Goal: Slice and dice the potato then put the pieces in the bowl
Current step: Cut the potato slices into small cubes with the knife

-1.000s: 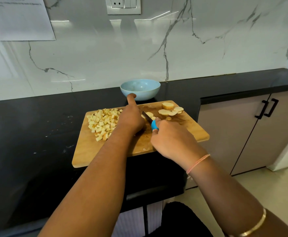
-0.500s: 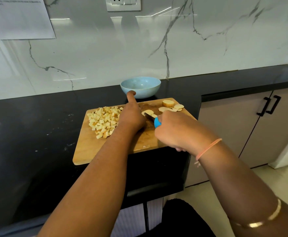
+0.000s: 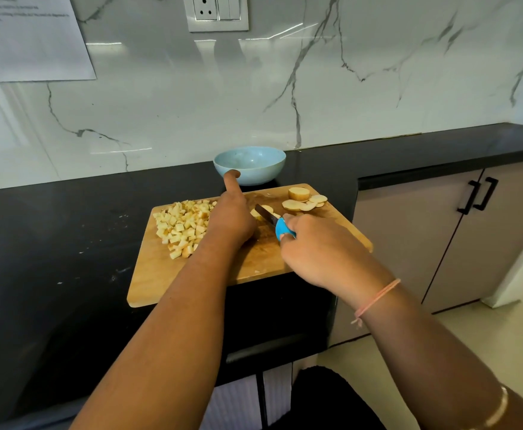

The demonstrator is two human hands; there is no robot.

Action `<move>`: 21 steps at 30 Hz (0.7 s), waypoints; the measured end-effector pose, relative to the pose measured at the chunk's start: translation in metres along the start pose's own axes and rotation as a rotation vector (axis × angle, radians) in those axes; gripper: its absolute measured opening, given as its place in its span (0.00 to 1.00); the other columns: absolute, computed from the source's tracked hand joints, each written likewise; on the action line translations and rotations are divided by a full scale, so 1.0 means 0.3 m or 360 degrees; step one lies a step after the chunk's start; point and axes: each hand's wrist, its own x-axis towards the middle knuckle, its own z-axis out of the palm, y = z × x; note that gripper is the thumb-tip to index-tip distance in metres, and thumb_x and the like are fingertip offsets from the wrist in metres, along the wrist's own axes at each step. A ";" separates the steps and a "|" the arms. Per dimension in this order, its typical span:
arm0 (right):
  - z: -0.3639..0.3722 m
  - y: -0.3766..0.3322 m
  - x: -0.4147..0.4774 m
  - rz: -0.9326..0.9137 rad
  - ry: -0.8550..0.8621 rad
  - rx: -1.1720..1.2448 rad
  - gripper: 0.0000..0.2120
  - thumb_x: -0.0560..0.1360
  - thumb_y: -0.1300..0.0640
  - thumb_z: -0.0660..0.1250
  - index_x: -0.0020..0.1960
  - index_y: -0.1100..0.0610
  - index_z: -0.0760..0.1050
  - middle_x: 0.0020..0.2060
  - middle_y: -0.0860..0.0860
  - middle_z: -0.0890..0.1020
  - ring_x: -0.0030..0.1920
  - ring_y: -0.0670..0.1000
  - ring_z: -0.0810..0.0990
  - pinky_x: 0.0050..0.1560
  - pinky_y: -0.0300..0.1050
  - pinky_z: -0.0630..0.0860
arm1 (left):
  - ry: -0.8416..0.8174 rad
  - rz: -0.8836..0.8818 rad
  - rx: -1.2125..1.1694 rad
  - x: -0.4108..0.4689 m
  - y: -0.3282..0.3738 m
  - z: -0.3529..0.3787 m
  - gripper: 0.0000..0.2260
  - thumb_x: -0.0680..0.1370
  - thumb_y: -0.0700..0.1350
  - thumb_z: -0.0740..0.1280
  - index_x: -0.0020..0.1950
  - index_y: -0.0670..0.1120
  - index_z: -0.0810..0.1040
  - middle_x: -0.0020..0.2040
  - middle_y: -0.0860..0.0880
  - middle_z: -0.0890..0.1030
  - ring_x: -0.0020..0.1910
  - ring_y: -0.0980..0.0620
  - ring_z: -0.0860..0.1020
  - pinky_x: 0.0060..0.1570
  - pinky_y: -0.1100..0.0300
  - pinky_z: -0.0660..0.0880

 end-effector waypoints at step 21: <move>0.004 -0.023 0.011 -0.0038 -0.0083 -0.0186 0.19 0.80 0.53 0.56 0.70 0.52 0.66 0.41 0.47 0.71 0.50 0.50 0.74 0.54 0.47 0.75 | 0.0072 0.0016 -0.0053 -0.011 0.002 0.005 0.33 0.76 0.32 0.63 0.76 0.46 0.50 0.49 0.45 0.76 0.45 0.50 0.76 0.38 0.61 0.69</move>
